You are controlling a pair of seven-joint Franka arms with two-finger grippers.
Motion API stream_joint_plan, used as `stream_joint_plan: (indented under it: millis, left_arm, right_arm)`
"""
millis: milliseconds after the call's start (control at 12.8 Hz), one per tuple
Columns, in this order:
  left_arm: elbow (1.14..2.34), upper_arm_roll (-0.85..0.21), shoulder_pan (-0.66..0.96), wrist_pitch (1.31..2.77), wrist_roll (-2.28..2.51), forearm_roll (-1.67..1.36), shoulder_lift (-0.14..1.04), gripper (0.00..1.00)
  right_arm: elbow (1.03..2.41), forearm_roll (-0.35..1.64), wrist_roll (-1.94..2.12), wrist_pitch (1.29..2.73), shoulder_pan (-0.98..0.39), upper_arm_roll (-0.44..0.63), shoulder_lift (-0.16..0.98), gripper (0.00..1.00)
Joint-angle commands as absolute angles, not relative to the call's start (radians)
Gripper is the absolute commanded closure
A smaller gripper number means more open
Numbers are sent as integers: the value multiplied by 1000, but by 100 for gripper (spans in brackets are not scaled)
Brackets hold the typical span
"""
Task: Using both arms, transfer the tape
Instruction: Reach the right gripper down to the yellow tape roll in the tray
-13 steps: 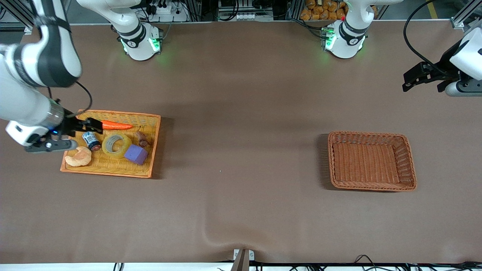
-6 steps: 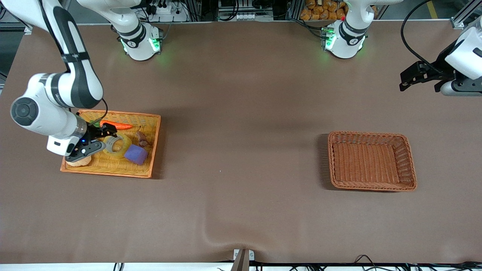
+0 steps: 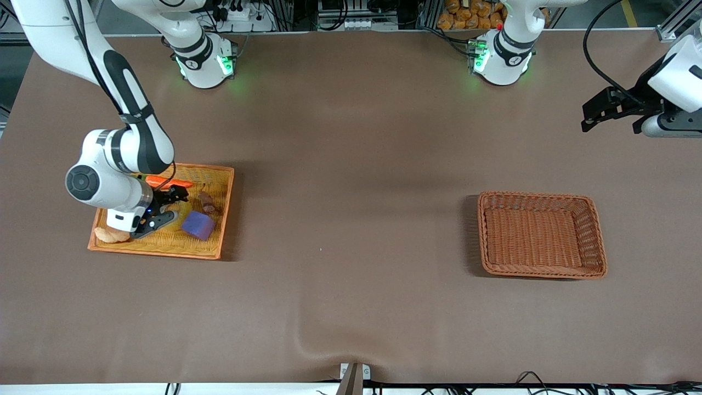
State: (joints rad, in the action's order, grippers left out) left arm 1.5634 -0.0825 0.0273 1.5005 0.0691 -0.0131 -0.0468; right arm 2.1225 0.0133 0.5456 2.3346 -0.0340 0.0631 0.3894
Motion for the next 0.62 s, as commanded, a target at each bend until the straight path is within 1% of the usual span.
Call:
stream_joint_plan:
  millis: [0,78,156,234,312,390,545]
  left_arm:
    - [1548,-86,25,1485,58,-11,-49,0]
    - [1548,-86,25,1485,58,-11,-49,0]
    - [1548,-86,25,1485,57,-11,-49,0]
    - [1548,-84,23,1485,55,-11,-49,0]
    - [1548,-84,23,1485,54,-11,-49,0]
    - [1548,-84,23,1485,54,-11,-49,0]
    - [1548,-84,23,1485,52,-11,-49,0]
  right_arm:
    - [2167,26,571,2391,-26,57,380,12]
    - [2166,26,569,2388,-28,57,382,21]
    - [2164,26,569,2388,-23,57,385,35]
    - [2163,26,569,2385,-21,57,385,52]
    - [2161,26,558,2381,-25,57,385,79]
    - [2160,26,557,2375,-34,57,385,100]
    - [2143,26,557,2352,-32,57,380,100]
